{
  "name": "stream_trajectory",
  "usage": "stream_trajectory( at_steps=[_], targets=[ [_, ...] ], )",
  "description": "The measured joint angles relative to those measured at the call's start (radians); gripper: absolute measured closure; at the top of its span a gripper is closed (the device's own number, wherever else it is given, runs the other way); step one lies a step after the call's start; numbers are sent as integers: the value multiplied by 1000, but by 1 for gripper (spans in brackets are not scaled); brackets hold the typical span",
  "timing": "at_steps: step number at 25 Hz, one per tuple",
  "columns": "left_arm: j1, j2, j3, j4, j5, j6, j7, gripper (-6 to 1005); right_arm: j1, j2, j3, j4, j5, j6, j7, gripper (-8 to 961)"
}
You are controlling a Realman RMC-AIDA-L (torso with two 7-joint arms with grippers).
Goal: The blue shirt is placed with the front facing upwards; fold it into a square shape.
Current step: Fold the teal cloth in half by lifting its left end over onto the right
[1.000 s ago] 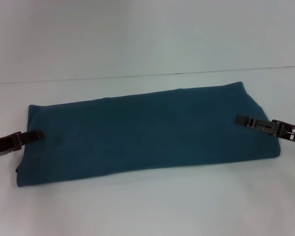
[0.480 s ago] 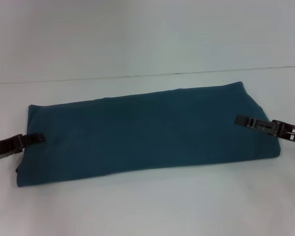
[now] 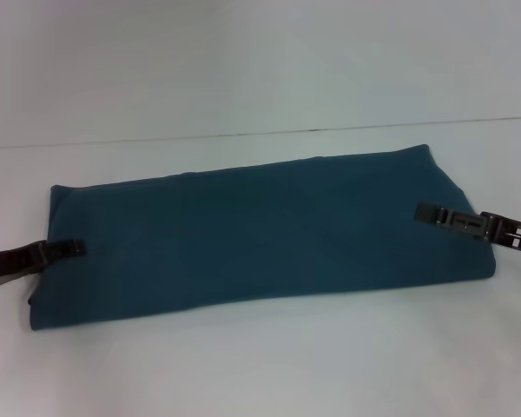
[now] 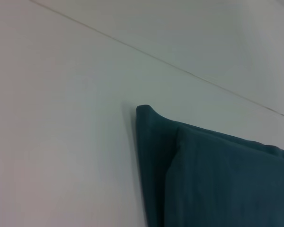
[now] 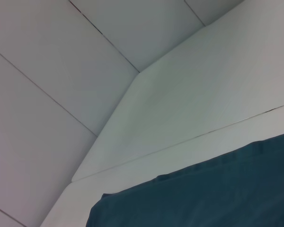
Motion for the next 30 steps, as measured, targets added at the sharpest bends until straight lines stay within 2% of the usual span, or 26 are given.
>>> stream_trajectory(
  at_steps=[12, 22, 24, 26, 30],
  targets=[
    [-28, 0, 35, -26, 0, 15, 0, 151, 0, -2, 0, 0, 0, 0, 0, 118],
    [-63, -11, 28, -14, -29, 67, -23, 166, 0, -3, 0, 0, 0, 0, 0, 118],
    [-61, -8, 28, -10, -52, 73, -38, 169, -1, -3, 0, 0, 0, -2, 0, 118],
    [-65, 6, 36, -23, -52, 84, -50, 172, -3, -3, 0, 0, 1, -4, 0, 118],
    [-64, 10, 36, -24, -53, 88, -53, 405, -3, -3, 1, 1, 3, -1, 1, 117]
  ],
)
